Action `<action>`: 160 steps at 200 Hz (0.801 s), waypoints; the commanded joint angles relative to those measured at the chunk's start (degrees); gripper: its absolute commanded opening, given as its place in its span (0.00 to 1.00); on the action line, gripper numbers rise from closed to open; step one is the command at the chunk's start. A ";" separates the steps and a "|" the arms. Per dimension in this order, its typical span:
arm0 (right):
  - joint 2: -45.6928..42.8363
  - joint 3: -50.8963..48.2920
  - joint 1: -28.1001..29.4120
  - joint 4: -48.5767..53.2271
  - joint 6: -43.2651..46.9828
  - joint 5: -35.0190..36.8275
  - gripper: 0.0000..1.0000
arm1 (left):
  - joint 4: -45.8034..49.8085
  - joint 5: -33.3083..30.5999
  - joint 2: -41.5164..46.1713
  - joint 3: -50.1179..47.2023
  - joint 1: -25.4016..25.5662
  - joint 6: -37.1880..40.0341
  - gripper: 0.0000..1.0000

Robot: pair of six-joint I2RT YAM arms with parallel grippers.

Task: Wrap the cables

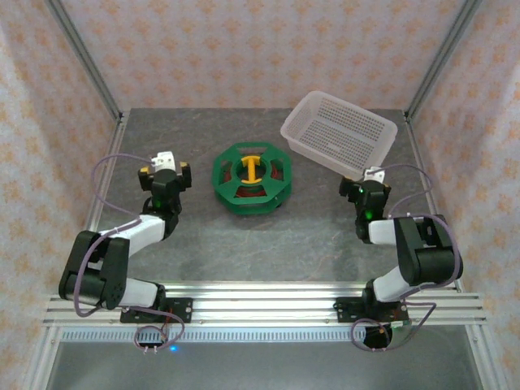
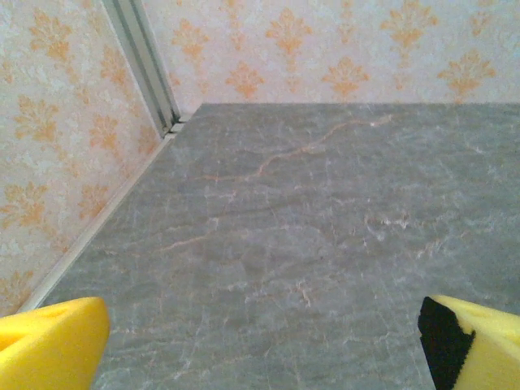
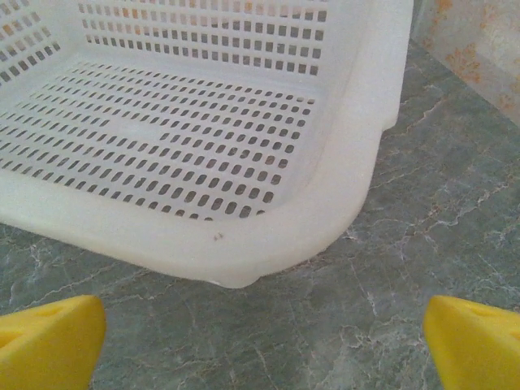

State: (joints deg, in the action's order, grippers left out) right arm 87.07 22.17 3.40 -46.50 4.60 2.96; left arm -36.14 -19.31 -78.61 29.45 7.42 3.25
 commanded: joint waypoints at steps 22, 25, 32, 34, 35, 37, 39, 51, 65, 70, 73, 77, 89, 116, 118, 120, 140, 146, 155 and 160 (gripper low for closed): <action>0.10 1.03 -0.23 0.60 0.24 -0.95 1.00 | -2.86 -0.94 5.95 -7.14 -0.94 -1.94 1.00; 0.12 1.03 -0.23 0.70 0.28 -1.02 1.00 | -3.93 -0.70 5.94 -8.34 -1.19 -2.43 1.00; 0.06 1.03 -0.24 0.64 0.24 -0.97 1.00 | -7.22 0.62 5.16 -10.97 -2.02 -3.68 1.00; 0.11 1.05 -0.23 0.63 0.24 -0.99 1.00 | -8.63 0.97 4.61 -11.80 -2.29 -4.10 1.00; 0.11 1.00 -0.23 0.62 0.23 -0.97 1.00 | -9.18 1.04 4.30 -12.19 -2.44 -3.94 1.00; 0.12 1.09 -0.23 0.62 0.23 -1.03 1.00 | -11.84 1.41 3.67 -12.92 -2.62 -3.68 1.00; 0.05 1.07 -0.23 0.62 0.23 -1.03 1.00 | -14.83 1.45 3.05 -13.52 -2.59 -3.20 1.00; 0.09 1.08 -0.23 0.69 0.28 -1.03 1.00 | -21.95 3.56 1.53 -16.08 -2.61 -1.61 1.00; 0.07 1.07 -0.28 0.69 0.24 -1.01 1.00 | -25.47 2.17 -3.79 -15.60 -3.43 -3.22 1.00; 0.11 1.06 -0.17 0.71 0.23 -0.98 1.00 | -29.11 2.86 -6.72 -15.93 -3.56 -2.84 1.00; 0.03 1.09 -0.23 0.71 0.23 -0.96 1.00 | -31.28 3.47 -8.78 -16.15 -3.56 -2.35 1.00; 0.07 1.02 -0.23 0.71 0.24 -1.02 1.00 | -36.22 4.45 -11.54 -16.46 -3.61 -1.09 1.00; 0.18 1.11 -0.30 0.71 0.21 -1.15 1.00 | -39.10 5.03 -12.32 -17.16 -3.21 -0.27 1.00; 0.17 1.12 -0.33 0.79 0.16 -1.12 1.00 | -25.84 5.06 -9.90 -11.96 -3.73 -1.37 1.00; 0.20 1.12 -0.32 0.84 0.15 -1.12 1.00 | -25.54 4.94 -10.27 -11.37 -3.75 -1.26 1.00; 0.16 1.12 -0.32 0.83 0.21 -1.12 1.00 | -24.81 4.67 -10.52 -10.78 -3.73 -1.23 1.00; 0.14 1.22 -0.32 0.82 0.20 -1.09 1.00 | -14.58 3.54 -8.65 -7.78 -4.30 -3.36 1.00; 0.20 1.21 -0.32 0.88 0.15 -1.12 1.00 | -18.13 3.43 -9.67 -8.56 -4.26 -2.72 1.00; 0.14 1.23 -0.32 0.97 0.15 -1.12 1.00 | -19.02 3.32 -9.97 -8.70 -4.25 -2.51 1.00; 0.14 1.23 -0.32 0.90 0.15 -1.12 1.00 | -17.15 3.40 -9.42 -8.34 -4.17 -2.95 1.00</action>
State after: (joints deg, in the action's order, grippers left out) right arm 87.07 22.26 3.31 -45.84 4.58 1.89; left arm -56.40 -15.03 -88.29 20.88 3.68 1.13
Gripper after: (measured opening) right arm 0.997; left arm 0.997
